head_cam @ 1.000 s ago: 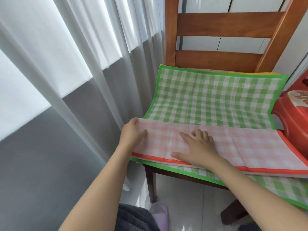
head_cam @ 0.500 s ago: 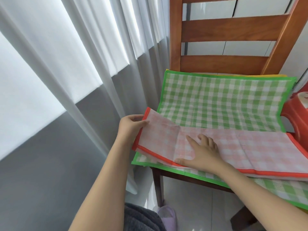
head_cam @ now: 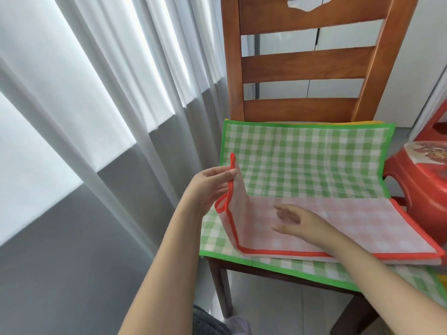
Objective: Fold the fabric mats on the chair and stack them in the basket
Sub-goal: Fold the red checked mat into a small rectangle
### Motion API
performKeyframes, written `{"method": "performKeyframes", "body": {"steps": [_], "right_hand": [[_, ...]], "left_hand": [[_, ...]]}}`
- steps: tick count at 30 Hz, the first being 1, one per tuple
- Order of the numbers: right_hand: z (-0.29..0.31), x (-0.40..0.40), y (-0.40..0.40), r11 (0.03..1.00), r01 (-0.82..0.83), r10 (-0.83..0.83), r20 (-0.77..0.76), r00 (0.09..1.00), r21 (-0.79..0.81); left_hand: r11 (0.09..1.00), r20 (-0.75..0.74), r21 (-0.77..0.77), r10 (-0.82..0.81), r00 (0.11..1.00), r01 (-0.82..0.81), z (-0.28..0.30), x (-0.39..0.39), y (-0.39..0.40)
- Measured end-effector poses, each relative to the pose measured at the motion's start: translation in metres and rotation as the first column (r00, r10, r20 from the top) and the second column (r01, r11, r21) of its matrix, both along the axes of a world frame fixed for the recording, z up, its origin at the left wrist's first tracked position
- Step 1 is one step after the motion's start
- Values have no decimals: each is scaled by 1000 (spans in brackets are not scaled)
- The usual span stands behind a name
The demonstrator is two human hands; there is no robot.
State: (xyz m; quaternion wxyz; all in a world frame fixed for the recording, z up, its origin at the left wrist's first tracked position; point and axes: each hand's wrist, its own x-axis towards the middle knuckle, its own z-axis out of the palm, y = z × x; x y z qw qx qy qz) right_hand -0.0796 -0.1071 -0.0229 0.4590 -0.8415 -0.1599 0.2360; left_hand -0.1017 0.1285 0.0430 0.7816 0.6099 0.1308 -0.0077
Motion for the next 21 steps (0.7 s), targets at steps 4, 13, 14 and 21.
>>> {"method": "performKeyframes", "body": {"steps": [4, 13, 14, 21], "right_hand": [[4, -2, -29, 979, 195, -198, 58, 978, 54], [16, -17, -75, 944, 322, -316, -90, 944, 66], [15, -19, -77, 950, 309, -304, -98, 948, 38], [-5, -28, -67, 941, 289, -295, -7, 956, -177]], "left_hand": [[1000, 14, 29, 11, 1000, -12, -7, 11, -34], [971, -21, 237, -23, 1000, 28, -42, 28, -126], [948, -31, 314, -43, 999, 51, -51, 29, -134], [746, -59, 652, -130, 990, 136, -88, 30, -156]]}}
